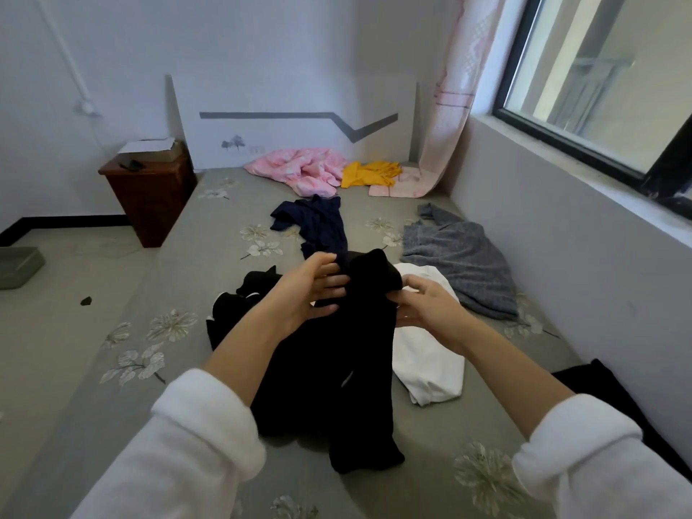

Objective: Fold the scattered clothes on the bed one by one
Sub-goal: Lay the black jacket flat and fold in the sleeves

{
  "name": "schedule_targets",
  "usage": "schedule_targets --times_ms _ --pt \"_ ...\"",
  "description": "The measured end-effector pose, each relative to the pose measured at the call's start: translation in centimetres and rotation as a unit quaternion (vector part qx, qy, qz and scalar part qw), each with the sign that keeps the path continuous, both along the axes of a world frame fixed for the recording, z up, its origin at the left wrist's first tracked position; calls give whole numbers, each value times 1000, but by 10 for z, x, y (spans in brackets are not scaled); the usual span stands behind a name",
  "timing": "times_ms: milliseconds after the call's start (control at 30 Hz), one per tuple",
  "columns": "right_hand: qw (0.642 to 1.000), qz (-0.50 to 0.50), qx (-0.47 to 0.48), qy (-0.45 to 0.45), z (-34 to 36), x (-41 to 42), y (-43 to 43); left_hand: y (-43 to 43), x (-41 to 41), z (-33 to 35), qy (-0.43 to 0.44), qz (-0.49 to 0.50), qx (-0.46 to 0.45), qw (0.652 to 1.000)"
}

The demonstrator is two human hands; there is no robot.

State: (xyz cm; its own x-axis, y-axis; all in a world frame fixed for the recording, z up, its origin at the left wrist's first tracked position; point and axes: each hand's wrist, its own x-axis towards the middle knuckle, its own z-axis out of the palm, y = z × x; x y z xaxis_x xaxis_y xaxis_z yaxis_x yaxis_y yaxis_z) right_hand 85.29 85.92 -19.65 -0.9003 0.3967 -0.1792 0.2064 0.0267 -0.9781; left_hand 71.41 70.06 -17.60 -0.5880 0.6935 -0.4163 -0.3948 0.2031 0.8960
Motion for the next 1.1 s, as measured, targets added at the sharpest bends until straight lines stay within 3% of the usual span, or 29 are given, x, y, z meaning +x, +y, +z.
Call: schedule_targets --times_ms 67,200,267,433,500,567,667,800,933,1000,1100 --pt "997 -46 -53 32 1 -4 3 -16 1 -13 28 5 -31 999" --pt "981 -110 -144 69 7 -16 0 -41 23 -41 76 -157 -88 981" --pt "972 -130 -175 82 10 -23 -5 -37 34 -47 99 -174 -92 975" --pt "930 -192 -281 140 17 -29 -7 -22 38 -47 61 -186 39 980" --pt "916 -184 -316 163 21 -27 -6 -13 40 -52 111 -162 44 980" --pt "912 -165 -331 179 25 -24 -7 2 39 -63 171 -44 7 984" --pt "906 -148 -340 204 33 -17 -6 17 32 -63 103 97 -36 989" --pt "911 -137 -323 216 38 -9 0 29 40 -53 34 -81 0 996" --pt "922 -139 -301 200 41 1 8 43 30 -42 106 -13 -4 994" --pt "938 -141 -266 173 43 8 14 46 18 -24 92 6 30 995" --pt "926 -157 -294 175 41 14 20 42 7 7 89 -52 78 992"
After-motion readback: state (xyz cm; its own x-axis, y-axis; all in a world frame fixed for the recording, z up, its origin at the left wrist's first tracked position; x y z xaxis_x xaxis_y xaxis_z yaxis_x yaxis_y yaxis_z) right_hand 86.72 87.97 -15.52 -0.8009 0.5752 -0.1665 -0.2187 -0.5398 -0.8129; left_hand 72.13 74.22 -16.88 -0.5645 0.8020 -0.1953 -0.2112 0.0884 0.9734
